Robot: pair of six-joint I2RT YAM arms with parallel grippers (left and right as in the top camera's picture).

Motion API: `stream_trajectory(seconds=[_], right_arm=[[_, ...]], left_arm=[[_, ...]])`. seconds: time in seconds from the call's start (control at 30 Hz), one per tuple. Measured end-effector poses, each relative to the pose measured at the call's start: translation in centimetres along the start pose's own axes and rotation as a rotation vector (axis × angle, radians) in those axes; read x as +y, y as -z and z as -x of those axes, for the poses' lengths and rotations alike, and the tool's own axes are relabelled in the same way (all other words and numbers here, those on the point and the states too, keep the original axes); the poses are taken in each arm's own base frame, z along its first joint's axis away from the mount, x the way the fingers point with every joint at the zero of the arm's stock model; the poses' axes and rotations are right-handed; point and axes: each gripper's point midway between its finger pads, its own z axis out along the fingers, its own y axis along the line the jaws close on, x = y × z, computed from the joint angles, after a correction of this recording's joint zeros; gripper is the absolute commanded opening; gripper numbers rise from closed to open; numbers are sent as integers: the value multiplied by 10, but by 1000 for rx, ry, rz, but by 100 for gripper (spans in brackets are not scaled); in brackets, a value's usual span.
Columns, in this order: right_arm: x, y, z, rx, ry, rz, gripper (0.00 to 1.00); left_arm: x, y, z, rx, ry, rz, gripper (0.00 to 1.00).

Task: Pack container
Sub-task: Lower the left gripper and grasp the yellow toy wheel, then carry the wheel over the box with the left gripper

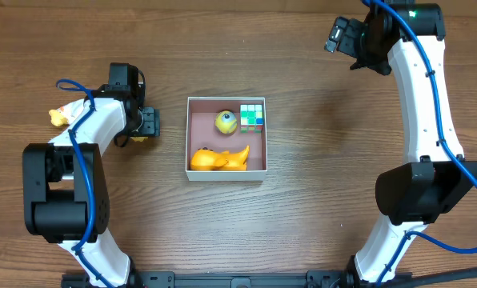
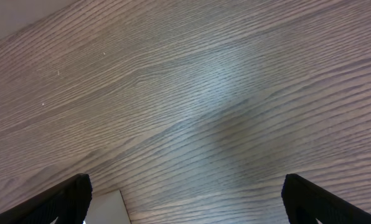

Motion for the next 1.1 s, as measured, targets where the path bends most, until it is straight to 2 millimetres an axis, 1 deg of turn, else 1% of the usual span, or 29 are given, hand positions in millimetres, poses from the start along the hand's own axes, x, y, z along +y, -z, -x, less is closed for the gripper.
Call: stream_trajectory(seconds=[0.37,0.5,0.6,0.67,0.73,0.87,0.9,1.03,1.1], right_arm=[[0,0,0,0,0,0,100],[0,0,0,1,0,0,100],[0,0,0,0,0,0,100],[0,0,0,1,0,0,100],[0,0,0,0,-1,0,100],[0,0,0,1,0,0,100],[0,0,0,1,0,0,100],[0,0,0,1,0,0,100],[0,0,0,1,0,0,100]], left_arm=[[0,0,0,1,30,0,56],[0,0,-5,22,42,2,51],[1,4,-12,58,50,6,50],[1,8,-12,76,53,8,49],[1,18,-5,79,53,8,49],[1,38,15,55,54,6,49],[1,47,24,41,55,4,50],[1,71,43,12,60,1,52],[1,87,56,-17,62,-2,52]])
